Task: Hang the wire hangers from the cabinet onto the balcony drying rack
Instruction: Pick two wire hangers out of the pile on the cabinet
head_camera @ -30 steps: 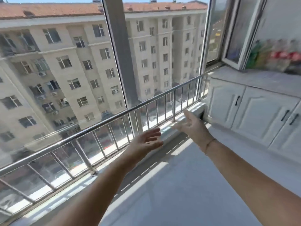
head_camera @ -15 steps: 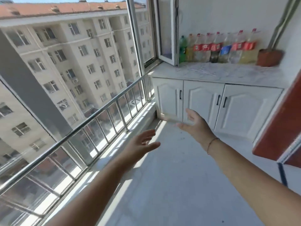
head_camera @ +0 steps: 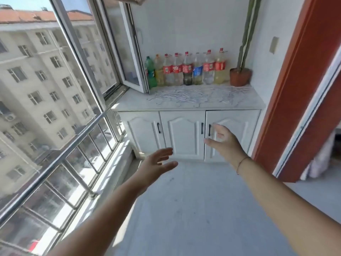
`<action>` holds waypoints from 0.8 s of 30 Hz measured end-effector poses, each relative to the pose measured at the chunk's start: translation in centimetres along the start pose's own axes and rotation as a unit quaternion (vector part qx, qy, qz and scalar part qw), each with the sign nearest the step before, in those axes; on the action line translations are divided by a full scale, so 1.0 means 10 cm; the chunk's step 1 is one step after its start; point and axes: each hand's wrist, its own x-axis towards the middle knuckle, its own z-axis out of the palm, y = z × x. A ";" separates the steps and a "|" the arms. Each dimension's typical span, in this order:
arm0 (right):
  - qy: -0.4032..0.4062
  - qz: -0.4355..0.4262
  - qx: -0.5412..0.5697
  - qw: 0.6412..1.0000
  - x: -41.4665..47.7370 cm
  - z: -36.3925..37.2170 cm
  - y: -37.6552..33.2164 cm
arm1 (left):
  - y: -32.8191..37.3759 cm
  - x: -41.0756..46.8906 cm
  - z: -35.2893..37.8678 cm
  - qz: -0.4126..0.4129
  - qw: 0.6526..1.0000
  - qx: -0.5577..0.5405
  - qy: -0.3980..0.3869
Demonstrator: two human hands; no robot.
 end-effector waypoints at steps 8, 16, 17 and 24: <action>0.052 0.025 -0.001 0.998 1.38 -0.56 0.46 | 0.06 1.66 0.40 0.007 1.000 -0.015 -0.023; 0.056 0.027 -0.033 0.998 3.03 -1.23 0.83 | 0.22 3.34 0.84 0.000 0.999 -0.031 -0.013; 0.059 0.026 -0.038 0.997 3.22 -1.28 0.88 | 0.24 3.51 0.88 -0.002 0.999 -0.033 -0.008; 0.088 0.056 -0.059 0.993 4.37 -1.42 1.32 | 0.11 4.67 0.99 -0.029 0.999 -0.043 -0.005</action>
